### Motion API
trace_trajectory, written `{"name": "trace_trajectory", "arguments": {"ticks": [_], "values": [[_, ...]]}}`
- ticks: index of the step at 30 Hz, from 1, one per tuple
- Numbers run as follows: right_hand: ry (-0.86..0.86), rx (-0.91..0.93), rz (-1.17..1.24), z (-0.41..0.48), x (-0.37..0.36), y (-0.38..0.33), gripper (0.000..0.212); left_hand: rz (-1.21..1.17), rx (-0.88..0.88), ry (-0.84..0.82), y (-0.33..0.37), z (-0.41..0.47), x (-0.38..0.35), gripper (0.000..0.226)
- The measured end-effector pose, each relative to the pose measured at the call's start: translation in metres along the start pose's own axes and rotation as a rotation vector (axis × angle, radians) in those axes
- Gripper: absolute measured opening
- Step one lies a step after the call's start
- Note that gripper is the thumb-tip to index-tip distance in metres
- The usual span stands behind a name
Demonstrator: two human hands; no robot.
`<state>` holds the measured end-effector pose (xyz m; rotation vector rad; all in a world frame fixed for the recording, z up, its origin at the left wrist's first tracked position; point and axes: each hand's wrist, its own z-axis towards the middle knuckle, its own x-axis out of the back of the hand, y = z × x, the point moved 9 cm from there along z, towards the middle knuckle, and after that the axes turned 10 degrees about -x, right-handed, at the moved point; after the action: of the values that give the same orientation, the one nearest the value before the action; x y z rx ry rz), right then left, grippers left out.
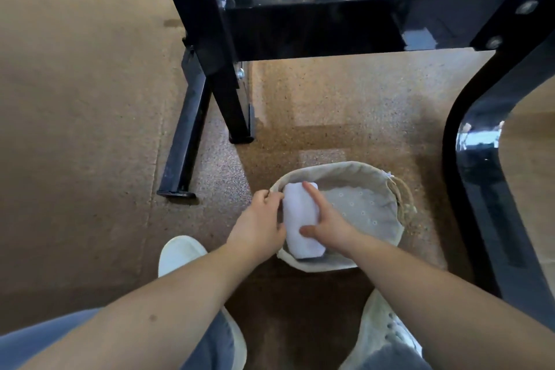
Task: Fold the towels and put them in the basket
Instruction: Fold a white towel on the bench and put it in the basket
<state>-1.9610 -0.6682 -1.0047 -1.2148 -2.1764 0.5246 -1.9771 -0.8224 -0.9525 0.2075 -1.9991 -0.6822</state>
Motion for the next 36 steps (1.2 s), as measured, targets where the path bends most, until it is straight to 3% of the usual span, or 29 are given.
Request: {"name": "trace_trajectory", "arguments": {"ticks": [5, 8, 12, 14, 16, 19, 27, 31, 33, 36], "values": [[-0.041, 0.023, -0.047, 0.012, -0.02, 0.003, 0.101, 0.044, 0.013, -0.036, -0.002, 0.002, -0.004, 0.066], [0.026, 0.098, -0.291, 0.012, -0.022, -0.005, 0.099, 0.057, 0.004, -0.031, -0.002, 0.002, -0.004, 0.066], [0.261, 0.126, -0.743, 0.006, -0.007, -0.009, 0.096, 0.033, 0.006, -0.003, -0.002, 0.001, -0.002, 0.063], [0.271, 0.25, -0.853, -0.004, -0.007, -0.013, 0.087, 0.037, -0.003, 0.012, 0.0, 0.0, -0.001, 0.062], [0.141, 0.376, -0.873, -0.011, -0.017, -0.008, 0.077, 0.05, -0.017, 0.019, 0.003, 0.0, 0.0, 0.062], [-0.03, 0.36, -0.794, -0.012, -0.021, 0.007, 0.079, 0.033, -0.005, 0.024, 0.004, -0.002, 0.002, 0.061], [-0.066, 0.29, -0.78, 0.002, -0.037, -0.001, 0.094, 0.045, 0.012, 0.023, 0.003, -0.001, 0.004, 0.058], [0.081, 0.315, -1.067, 0.007, -0.026, -0.007, 0.099, 0.101, -0.044, 0.024, 0.009, -0.001, 0.004, 0.052], [0.114, 0.355, -1.166, 0.008, -0.029, -0.013, 0.094, 0.104, -0.059, 0.032, 0.009, -0.002, 0.003, 0.05], [0.029, 0.352, -1.019, 0.004, -0.032, -0.017, 0.067, 0.009, -0.006, 0.069, 0.003, -0.002, 0.005, 0.052]]}}
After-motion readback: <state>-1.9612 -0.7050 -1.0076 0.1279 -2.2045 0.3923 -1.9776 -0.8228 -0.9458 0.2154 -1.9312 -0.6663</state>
